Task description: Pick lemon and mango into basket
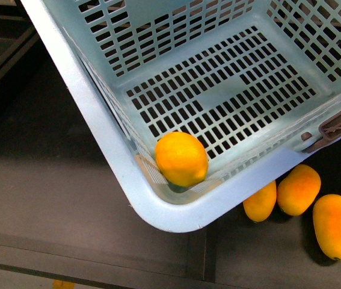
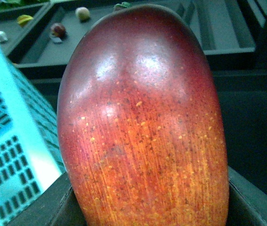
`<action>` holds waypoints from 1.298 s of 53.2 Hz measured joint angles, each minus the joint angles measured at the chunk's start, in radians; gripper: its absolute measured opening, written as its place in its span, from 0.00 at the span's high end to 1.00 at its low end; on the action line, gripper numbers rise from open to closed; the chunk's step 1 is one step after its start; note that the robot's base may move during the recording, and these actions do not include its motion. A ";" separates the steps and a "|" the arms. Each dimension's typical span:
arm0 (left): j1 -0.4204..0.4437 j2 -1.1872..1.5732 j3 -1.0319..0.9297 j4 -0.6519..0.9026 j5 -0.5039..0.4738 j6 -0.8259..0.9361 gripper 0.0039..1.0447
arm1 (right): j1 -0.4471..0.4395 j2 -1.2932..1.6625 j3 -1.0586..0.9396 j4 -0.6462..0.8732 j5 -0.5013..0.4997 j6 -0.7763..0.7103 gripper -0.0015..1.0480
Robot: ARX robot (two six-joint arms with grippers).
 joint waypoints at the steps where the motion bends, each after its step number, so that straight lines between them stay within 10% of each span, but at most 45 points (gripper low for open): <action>1: 0.000 0.000 0.000 0.000 0.000 0.000 0.95 | 0.021 -0.006 -0.003 0.008 0.011 0.019 0.42; 34: 0.000 0.000 0.000 0.000 0.001 0.000 0.95 | 0.480 0.172 0.123 0.109 0.228 0.204 0.42; 46: 0.000 0.000 0.000 0.000 0.000 0.000 0.95 | 0.479 0.103 0.090 0.062 0.248 0.219 0.07; 69: 0.000 0.002 -0.006 -0.001 -0.002 -0.001 0.95 | 0.358 -0.425 -0.253 -0.103 0.497 0.296 0.08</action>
